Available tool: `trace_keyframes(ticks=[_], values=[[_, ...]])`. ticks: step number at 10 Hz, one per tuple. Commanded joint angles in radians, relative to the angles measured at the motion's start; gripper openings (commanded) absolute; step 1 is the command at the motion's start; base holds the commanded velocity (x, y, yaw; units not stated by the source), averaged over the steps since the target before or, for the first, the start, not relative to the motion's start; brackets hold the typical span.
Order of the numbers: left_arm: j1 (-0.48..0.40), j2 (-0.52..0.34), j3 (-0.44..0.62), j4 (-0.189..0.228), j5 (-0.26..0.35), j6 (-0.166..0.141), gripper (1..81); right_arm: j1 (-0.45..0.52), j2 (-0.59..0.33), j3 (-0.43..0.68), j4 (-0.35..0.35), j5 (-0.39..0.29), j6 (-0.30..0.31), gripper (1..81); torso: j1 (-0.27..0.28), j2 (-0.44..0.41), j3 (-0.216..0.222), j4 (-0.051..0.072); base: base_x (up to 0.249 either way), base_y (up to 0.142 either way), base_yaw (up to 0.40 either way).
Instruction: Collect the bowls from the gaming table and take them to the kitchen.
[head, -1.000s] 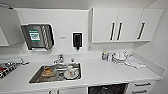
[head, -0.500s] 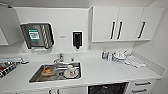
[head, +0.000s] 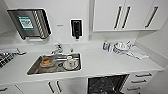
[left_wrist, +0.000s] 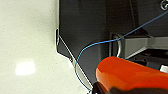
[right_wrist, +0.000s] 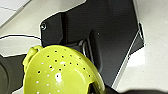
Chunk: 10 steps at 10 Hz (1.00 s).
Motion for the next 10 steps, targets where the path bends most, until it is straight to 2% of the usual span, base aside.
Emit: trace_keyframes(ticks=[1, 3, 5, 6, 7, 8, 10], values=[[-0.048, -0.209, 0.309, -0.002, 0.051, -0.042, 1.0, 0.024, -0.027, 0.019, -0.008, -0.054, 0.003, 1.0, 0.000, 0.000, 0.001, 0.000, 0.000, 0.000, 0.000], [-0.100, -0.316, 0.476, -0.004, 0.044, -0.048, 1.0, 0.029, -0.027, 0.025, -0.007, -0.054, 0.003, 1.0, 0.000, 0.000, -0.009, 0.000, 0.000, 0.000, 0.000], [-0.168, -0.408, 0.607, -0.004, 0.054, -0.081, 1.0, 0.032, -0.034, 0.035, -0.008, -0.054, 0.003, 1.0, 0.000, 0.000, -0.007, 0.000, 0.000, 0.000, 0.000], [-0.200, -0.442, 0.658, -0.004, 0.056, -0.086, 1.0, 0.037, -0.044, 0.050, -0.008, -0.052, 0.003, 1.0, 0.000, 0.000, -0.041, 0.000, 0.000, 0.000, 0.000], [-0.232, -0.500, 0.737, -0.005, 0.057, -0.088, 1.0, 0.043, -0.061, 0.075, -0.007, -0.049, 0.003, 1.0, 0.000, 0.000, -0.100, 0.000, 0.000, 0.000, 0.000], [-0.269, -0.543, 0.794, -0.010, 0.076, -0.088, 1.0, 0.044, -0.071, 0.091, -0.007, -0.043, 0.003, 1.0, 0.000, 0.000, -0.109, 0.000, 0.000, 0.000, 0.000], [-0.362, -0.631, 0.931, -0.011, 0.122, -0.089, 1.0, 0.047, -0.088, 0.114, -0.007, -0.039, 0.003, 1.0, 0.000, 0.001, -0.157, 0.000, 0.000, 0.000, 0.000]])
